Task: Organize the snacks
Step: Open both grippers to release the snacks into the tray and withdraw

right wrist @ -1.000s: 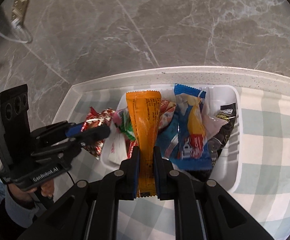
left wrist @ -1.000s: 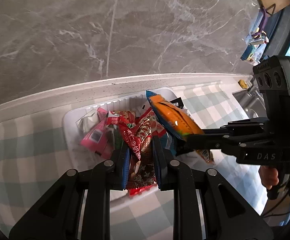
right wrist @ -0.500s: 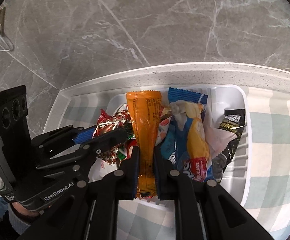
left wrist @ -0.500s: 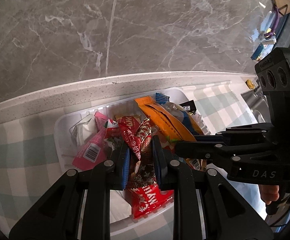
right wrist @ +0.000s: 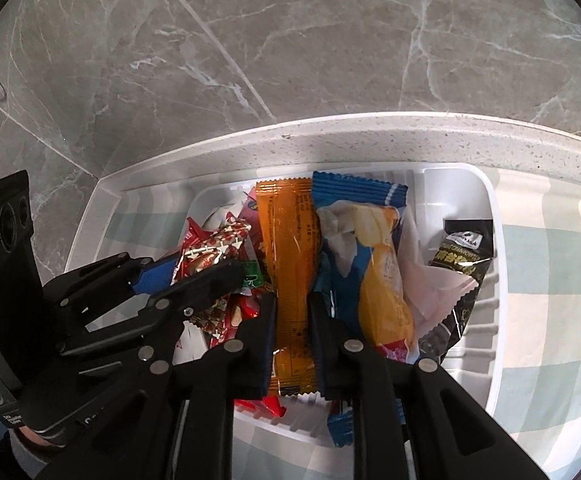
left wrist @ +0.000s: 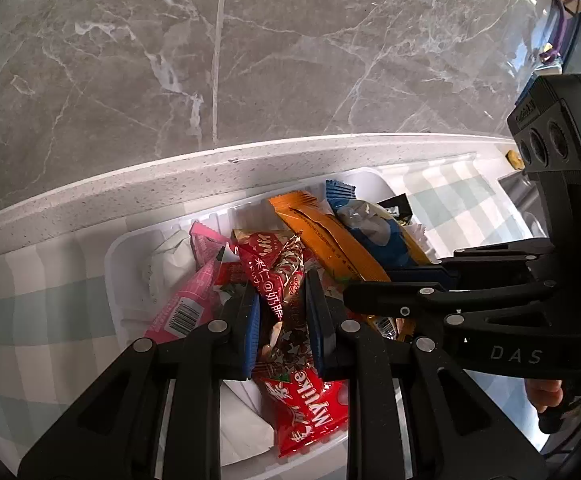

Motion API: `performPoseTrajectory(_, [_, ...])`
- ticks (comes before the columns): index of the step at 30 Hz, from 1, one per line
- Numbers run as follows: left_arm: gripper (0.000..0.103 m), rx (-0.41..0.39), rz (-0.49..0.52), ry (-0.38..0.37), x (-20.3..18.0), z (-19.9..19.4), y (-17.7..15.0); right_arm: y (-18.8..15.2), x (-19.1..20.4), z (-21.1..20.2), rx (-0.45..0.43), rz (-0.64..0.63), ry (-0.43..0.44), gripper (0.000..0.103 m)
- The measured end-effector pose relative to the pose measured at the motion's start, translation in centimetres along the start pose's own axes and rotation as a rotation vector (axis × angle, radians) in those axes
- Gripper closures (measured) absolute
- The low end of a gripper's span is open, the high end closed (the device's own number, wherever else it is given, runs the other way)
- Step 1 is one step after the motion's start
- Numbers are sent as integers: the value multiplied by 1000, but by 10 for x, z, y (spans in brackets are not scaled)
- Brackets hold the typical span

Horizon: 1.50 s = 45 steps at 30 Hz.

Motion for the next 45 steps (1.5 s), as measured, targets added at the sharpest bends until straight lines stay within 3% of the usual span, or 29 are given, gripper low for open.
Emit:
performPoseTrajectory(4, [84,-1,6,8,0,0,0,0,3,4,-6,-19,-17,81])
performPoseTrajectory(14, [75,1,-24,29,6,-1,-3,-4,10,0,-33,-37,-26,52])
performPoseTrajectory(16, [70,-5,-35,24,7,-4,-5,-6,11,-4,-43,-43,-22,48])
performPoseTrajectory(18, [54,-17,-50,21,10,-8,-5,-7,11,-9,-54,-43,-17,45])
performPoseTrajectory(19, [51,-21,-57,16,11,-10,-5,-7,11,-12,-59,-42,-9,43])
performPoseTrajectory(21, [38,-28,-64,16,12,-14,-5,-9,10,-18,-71,-37,-4,33])
performPoseTrajectory(24, [29,-41,-63,35,14,-20,-6,-11,10,-27,-91,-31,5,31])
performPoseTrajectory(33, [28,-71,-49,39,12,-40,-6,-24,12,-40,-85,5,29,26])
performPoseTrajectory(38, [25,-95,-56,45,13,-52,-4,-30,10,-50,-83,76,92,22])
performPoseTrajectory(41, [24,-103,-50,59,13,-58,-4,-34,13,-60,-92,76,123,14])
performPoseTrajectory(45, [24,-115,-44,55,9,-68,-5,-38,21,-79,-109,51,117,14])
Point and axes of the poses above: each gripper's, at about its wrist camera, not at the fingertips, and z roughly the way its jaws point, x to its left, y to its top, the point moved 6 cm from there along z, roughly the way its jaws point, and after that the axes turned 4 degrees about y, right-handed, at the moved point
